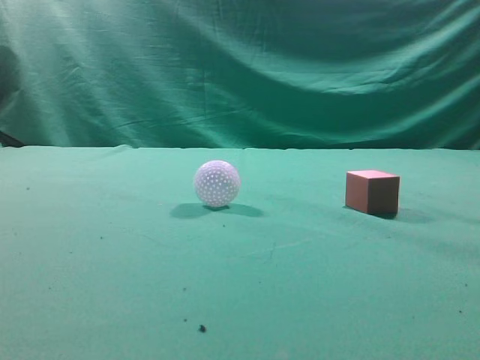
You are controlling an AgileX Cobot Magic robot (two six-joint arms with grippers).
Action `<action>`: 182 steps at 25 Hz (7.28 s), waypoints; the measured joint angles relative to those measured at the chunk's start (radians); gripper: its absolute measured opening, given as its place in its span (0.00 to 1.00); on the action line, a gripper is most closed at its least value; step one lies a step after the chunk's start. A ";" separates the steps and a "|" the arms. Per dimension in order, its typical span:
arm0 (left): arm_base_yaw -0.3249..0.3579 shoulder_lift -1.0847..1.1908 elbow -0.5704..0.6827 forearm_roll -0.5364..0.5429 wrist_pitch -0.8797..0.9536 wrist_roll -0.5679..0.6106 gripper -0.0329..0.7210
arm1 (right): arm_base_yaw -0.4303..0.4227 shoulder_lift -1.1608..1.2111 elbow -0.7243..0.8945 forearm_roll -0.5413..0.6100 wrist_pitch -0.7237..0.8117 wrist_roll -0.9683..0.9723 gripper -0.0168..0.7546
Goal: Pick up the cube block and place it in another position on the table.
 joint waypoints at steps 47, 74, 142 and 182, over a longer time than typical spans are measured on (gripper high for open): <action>0.000 0.000 0.000 0.000 0.000 0.000 0.39 | 0.091 0.592 -0.429 0.231 0.137 -0.318 0.02; 0.000 0.000 0.000 0.000 0.000 0.000 0.39 | 0.427 1.656 -0.985 0.194 0.305 -0.340 0.79; 0.000 0.000 0.000 0.000 0.000 0.000 0.39 | 0.213 1.097 -0.968 0.016 0.559 0.078 0.02; 0.000 0.000 0.000 0.000 0.000 0.000 0.39 | -0.026 0.011 -0.007 0.005 0.010 -0.093 0.02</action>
